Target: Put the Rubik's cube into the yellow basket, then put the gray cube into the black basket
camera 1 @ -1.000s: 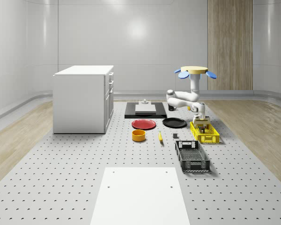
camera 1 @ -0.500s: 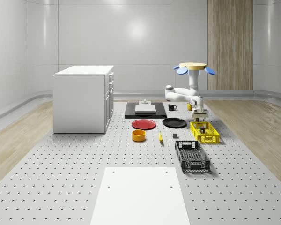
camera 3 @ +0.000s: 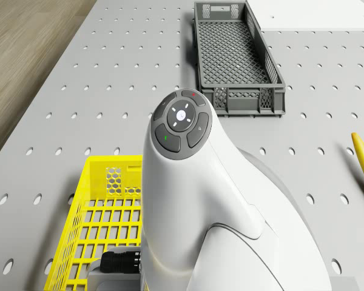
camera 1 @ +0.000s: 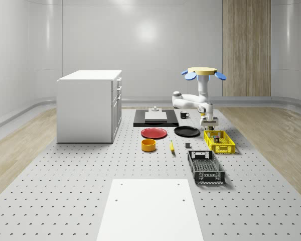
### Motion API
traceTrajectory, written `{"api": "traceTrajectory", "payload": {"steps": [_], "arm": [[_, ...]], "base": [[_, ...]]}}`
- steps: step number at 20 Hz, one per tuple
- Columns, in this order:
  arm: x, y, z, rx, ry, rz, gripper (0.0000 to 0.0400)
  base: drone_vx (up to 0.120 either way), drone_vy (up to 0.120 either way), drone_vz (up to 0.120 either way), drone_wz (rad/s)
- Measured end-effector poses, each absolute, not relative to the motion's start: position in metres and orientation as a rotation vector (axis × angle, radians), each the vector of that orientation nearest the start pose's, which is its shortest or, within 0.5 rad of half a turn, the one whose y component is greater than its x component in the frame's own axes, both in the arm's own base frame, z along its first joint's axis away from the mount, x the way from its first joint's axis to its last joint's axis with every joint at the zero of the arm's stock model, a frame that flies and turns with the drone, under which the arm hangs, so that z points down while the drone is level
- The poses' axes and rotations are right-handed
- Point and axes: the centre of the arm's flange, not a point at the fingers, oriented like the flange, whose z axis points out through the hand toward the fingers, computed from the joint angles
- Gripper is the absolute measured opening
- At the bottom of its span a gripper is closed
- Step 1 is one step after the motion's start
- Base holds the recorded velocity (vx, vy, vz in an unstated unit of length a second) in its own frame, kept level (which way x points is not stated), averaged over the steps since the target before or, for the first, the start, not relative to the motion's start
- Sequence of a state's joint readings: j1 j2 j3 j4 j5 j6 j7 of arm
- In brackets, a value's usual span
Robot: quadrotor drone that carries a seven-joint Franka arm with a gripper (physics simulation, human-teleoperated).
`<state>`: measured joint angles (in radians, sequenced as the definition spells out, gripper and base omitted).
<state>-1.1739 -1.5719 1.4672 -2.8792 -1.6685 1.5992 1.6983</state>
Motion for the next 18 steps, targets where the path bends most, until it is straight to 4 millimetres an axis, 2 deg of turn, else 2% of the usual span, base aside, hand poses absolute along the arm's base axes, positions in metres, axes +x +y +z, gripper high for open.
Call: {"api": "traceTrajectory", "payload": {"steps": [11,18], "arm": [[0.3068,0.0,0.4667,0.001,-0.002,0.786,0.04],[0.3067,0.0,0.4666,0.001,-0.002,0.786,0.04]], "base": [[0.0,-0.12,0.0,0.0],[0.114,-0.12,0.0,0.0]]}}
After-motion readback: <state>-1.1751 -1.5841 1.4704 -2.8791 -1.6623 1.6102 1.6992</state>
